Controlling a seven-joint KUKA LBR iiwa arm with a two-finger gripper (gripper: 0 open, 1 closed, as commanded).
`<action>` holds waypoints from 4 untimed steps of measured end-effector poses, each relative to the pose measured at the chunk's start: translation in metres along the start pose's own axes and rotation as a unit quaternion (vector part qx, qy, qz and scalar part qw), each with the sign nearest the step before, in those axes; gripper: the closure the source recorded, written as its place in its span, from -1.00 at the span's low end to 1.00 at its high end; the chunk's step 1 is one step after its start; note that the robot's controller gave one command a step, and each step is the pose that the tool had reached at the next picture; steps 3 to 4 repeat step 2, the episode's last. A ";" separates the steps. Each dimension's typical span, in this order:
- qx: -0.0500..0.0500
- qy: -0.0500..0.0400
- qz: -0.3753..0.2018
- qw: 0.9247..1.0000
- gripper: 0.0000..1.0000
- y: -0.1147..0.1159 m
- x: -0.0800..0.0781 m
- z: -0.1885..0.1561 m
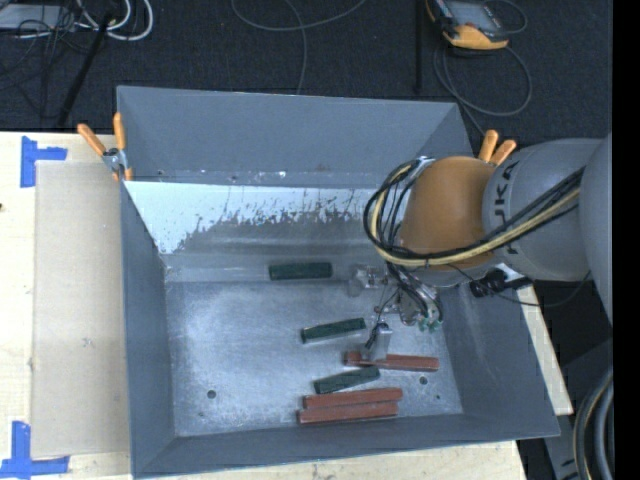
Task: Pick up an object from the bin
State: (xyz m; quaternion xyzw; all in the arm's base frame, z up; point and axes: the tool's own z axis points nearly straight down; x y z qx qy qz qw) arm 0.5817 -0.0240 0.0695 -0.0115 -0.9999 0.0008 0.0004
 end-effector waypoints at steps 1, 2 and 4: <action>-0.001 -0.001 -0.001 1.000 1.00 0.003 0.000 -0.003; -0.001 -0.005 0.005 1.000 1.00 0.001 0.004 -0.148; -0.001 -0.005 0.005 1.000 1.00 0.001 0.004 -0.148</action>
Offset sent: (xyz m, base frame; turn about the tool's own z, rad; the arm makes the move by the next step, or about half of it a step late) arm 0.0000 0.0000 0.0000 0.0000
